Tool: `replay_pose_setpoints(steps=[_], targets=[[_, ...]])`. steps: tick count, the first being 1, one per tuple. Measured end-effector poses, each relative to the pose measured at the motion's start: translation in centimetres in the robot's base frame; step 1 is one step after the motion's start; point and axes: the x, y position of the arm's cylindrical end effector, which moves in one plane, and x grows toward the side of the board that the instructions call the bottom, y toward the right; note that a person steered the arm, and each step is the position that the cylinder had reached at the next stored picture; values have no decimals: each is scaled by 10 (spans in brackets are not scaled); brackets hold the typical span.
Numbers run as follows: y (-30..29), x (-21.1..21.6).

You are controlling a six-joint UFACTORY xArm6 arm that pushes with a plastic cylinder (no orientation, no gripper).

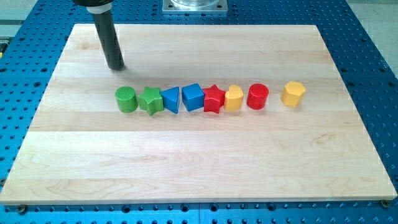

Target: Separate the red star from the vertical line of group of blocks

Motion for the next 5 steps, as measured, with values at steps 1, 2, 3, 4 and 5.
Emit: replay_pose_setpoints(steps=[1,2,3,4,5], targets=[[0,0],[0,1],[0,1],[1,-2],[44,0]])
